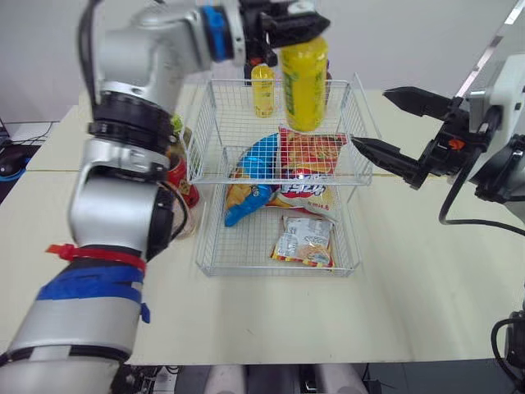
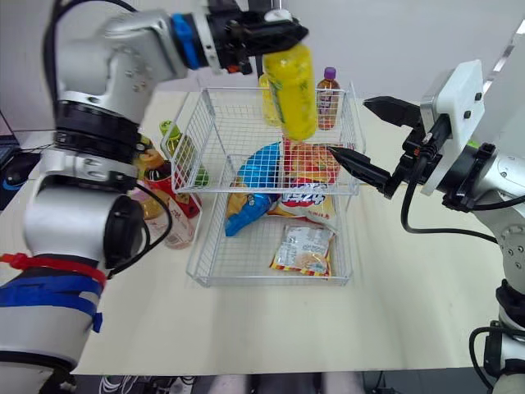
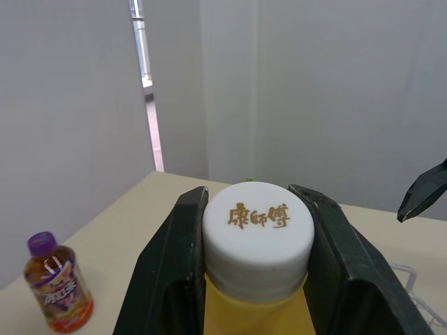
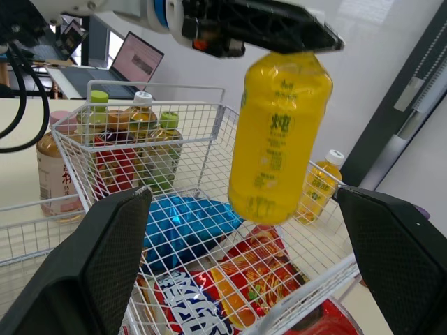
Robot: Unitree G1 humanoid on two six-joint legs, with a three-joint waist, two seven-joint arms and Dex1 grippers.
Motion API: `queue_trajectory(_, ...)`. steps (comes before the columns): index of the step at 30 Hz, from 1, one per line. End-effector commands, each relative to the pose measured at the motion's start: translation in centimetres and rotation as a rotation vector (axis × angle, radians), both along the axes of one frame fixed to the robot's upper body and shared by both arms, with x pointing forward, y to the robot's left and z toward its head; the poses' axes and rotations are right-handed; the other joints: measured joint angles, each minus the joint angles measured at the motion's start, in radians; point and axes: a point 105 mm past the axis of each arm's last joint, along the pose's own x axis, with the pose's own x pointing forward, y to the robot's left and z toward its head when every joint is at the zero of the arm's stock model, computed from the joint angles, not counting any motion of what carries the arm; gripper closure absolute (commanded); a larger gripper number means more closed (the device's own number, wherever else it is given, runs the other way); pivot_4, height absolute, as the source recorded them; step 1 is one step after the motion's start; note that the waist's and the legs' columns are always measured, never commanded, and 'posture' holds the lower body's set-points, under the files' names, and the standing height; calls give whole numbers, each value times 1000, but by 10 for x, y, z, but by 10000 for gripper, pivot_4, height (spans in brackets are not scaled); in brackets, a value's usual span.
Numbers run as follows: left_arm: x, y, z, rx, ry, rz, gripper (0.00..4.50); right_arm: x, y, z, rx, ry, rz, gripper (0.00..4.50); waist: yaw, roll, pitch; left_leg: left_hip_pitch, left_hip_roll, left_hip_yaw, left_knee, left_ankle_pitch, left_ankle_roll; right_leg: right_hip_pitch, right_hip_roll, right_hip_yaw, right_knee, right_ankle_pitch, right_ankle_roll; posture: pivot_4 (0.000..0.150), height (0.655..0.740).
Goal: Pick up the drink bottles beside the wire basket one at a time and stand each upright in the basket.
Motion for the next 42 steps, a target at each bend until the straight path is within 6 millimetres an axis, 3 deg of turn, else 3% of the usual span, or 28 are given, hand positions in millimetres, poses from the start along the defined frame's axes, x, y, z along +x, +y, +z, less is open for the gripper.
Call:
queue_trajectory(1,2,-14,25,0,-164,65,31427,-12,-5,8,-6,-55,-45,0,-2,0,0,0,0,0,0,0,0,0,0,0,0,0,0,1500,7400)
queue_trajectory(6,8,-34,26,-21,-182,85,31427,-17,-7,7,4,-55,-77,0,-10,0,0,0,-1,0,1,0,1,0,0,1,0,0,1,1500,7400)
queue_trajectory(12,10,-43,21,-32,-165,77,31427,-21,-9,5,7,-50,-99,0,-13,1,0,0,-1,0,1,0,1,0,0,0,0,0,3,1500,7400)
queue_trajectory(22,10,-25,33,-80,-166,87,806,-18,-7,3,2,-25,-60,0,-14,1,0,0,-1,0,2,0,1,1,0,0,1,0,2,1500,7400)
queue_trajectory(26,9,3,44,-119,-144,100,356,-15,-1,6,1,-21,-8,0,-20,1,0,0,-1,0,3,0,1,1,0,1,2,0,3,1500,7400)
queue_trajectory(31,-2,54,53,-168,-110,119,356,-11,8,9,13,6,89,0,-24,1,0,1,0,0,3,0,1,1,0,1,4,0,2,1500,7400)
queue_trajectory(37,-20,123,43,-194,-137,316,356,-2,28,10,5,46,257,0,-32,2,0,2,1,-2,7,0,0,1,1,1,10,0,2,1500,7400)
queue_trajectory(42,-67,198,40,-246,-308,588,356,8,50,6,-22,61,398,0,-37,2,0,2,1,-2,9,0,0,0,0,2,13,1,2,1500,7400)
